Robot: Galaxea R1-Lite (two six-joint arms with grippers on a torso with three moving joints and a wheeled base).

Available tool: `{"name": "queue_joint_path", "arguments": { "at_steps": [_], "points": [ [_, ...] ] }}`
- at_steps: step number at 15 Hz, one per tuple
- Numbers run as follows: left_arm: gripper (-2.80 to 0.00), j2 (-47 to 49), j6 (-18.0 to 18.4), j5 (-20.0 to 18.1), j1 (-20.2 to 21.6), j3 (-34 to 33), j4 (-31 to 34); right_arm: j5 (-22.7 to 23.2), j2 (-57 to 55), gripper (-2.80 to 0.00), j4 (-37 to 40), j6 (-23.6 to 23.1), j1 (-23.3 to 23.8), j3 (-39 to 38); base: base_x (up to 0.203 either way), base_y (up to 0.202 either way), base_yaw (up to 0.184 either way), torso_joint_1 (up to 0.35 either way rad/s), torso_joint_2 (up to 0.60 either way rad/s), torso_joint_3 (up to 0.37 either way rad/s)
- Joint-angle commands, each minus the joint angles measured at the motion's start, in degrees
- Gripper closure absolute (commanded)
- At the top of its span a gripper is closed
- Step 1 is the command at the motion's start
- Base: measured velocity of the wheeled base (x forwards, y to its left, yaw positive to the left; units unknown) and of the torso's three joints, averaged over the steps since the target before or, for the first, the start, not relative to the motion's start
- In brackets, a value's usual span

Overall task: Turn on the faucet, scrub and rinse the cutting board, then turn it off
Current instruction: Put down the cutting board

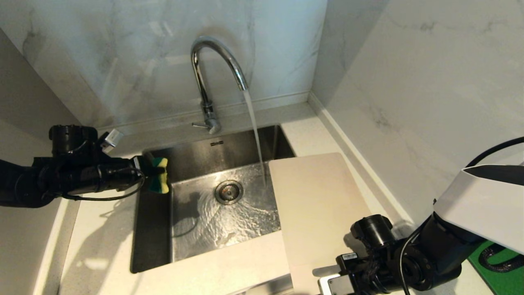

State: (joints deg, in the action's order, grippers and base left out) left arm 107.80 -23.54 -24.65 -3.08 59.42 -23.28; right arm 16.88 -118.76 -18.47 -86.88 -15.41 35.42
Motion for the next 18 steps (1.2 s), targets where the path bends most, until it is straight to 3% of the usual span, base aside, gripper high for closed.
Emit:
{"name": "queue_joint_path", "arguments": {
  "at_steps": [1,2,18],
  "points": [
    [0.00,0.13,-0.13,-0.13,0.01,0.00,-0.18,0.05,-0.86,0.00,-0.02,-0.57,-0.69,0.25,0.000,0.000,0.000,0.000,0.00,0.000],
    [0.00,0.13,-0.11,-0.13,0.01,0.00,-0.18,0.08,-0.69,-2.80,-0.03,-0.57,-0.94,0.29,0.000,0.000,0.000,0.000,0.00,0.000],
    [0.00,-0.31,-0.28,-0.13,-0.87,-0.27,-0.09,0.59,15.37,-2.80,0.19,-0.57,-1.80,-7.45,0.000,0.000,0.000,0.000,0.00,0.000]
  ]
}}
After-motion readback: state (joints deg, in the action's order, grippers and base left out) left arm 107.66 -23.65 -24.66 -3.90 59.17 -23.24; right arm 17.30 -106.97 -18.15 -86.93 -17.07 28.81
